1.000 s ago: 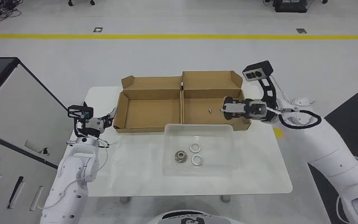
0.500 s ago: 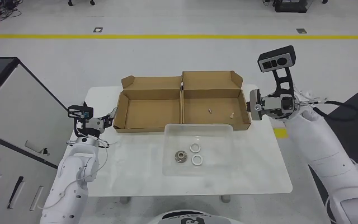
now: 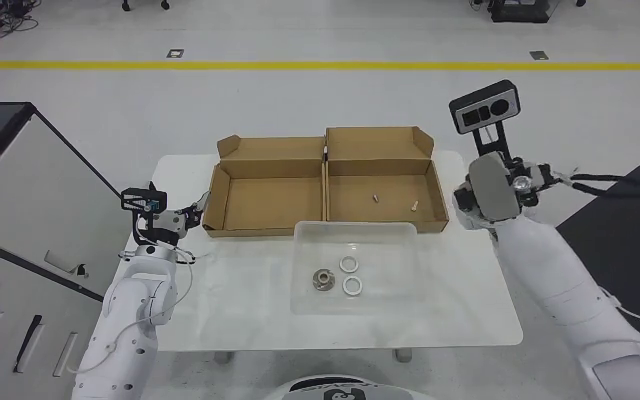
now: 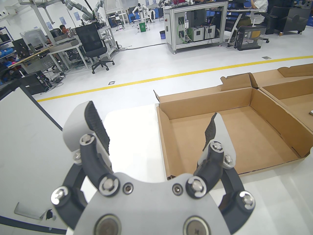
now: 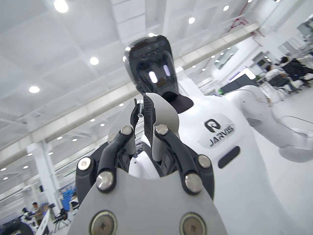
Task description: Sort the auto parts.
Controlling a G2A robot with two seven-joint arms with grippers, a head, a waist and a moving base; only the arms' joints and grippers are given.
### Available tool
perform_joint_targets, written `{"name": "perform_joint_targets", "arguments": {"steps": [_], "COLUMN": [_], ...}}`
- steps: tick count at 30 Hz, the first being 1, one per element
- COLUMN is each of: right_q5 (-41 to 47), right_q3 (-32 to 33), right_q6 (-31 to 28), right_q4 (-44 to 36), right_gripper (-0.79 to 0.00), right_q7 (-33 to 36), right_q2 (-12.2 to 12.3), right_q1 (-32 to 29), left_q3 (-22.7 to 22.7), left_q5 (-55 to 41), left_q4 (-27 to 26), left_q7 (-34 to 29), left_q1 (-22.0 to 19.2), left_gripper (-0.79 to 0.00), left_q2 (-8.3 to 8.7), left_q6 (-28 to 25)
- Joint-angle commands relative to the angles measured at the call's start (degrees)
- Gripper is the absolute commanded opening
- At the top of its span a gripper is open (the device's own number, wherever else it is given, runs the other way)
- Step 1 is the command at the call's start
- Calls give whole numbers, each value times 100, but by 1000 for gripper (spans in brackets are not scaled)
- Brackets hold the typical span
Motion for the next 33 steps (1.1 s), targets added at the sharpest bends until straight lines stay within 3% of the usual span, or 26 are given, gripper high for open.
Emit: {"name": "perform_joint_targets", "arguments": {"steps": [1,10,16,25,33], "right_q5": [285,1025,281,-1767,-2630], "right_q3": [-98,-381,-252,220,528], "right_q6": [76,154,-42,-69,-26], "right_q4": [-5,8,200,454,345], "right_gripper": [-785,-785,-785,-785,-785], "right_q7": [6,-147,-372,-691,-770], "right_q2": [-79,-422,-526,-507,-509], "right_q1": [24,78,155,199,91], "left_q3": [0,0,0,0,0], "left_q5": [0,0,0,0,0], "left_q4": [0,0,0,0,0], "left_q7": [0,0,0,0,0], "left_q1": [0,0,0,0,0], "left_gripper": [0,0,0,0,0], "left_q2": [0,0,0,0,0], "left_q6": [0,0,0,0,0]}}
